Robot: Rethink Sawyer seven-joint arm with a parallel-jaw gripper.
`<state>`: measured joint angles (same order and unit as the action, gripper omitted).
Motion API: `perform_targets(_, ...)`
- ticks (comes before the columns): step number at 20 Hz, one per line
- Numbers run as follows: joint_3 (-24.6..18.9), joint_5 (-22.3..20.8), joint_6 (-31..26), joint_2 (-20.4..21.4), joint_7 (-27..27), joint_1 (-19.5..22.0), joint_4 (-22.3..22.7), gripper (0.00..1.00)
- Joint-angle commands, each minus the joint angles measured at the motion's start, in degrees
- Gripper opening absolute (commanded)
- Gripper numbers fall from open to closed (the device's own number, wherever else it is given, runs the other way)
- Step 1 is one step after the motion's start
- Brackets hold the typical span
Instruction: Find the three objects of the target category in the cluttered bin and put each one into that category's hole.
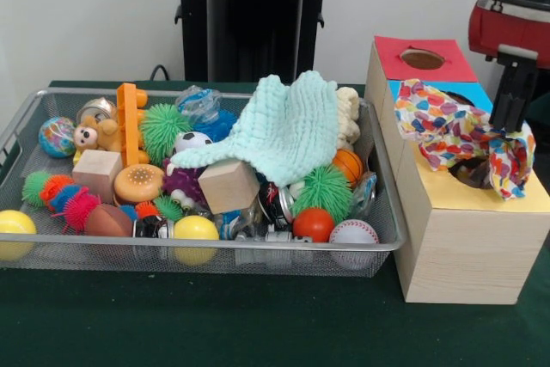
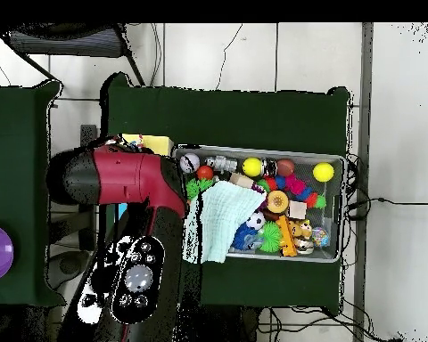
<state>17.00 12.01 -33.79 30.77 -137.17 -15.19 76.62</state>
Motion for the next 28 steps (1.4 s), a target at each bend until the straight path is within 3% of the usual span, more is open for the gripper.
perform_targets(1,-4.12,0.73,2.59,-2.86,-8.26,1.19,4.57,0.0)
perform_targets(9,-3.68,0.57,2.41,-3.73,-8.16,1.36,4.17,0.0)
perform_targets(14,-0.72,-0.8,2.79,-6.43,-9.61,-0.18,1.57,0.0)
perform_targets(28,-1.81,0.89,5.55,-7.33,-9.1,0.56,2.25,0.0)
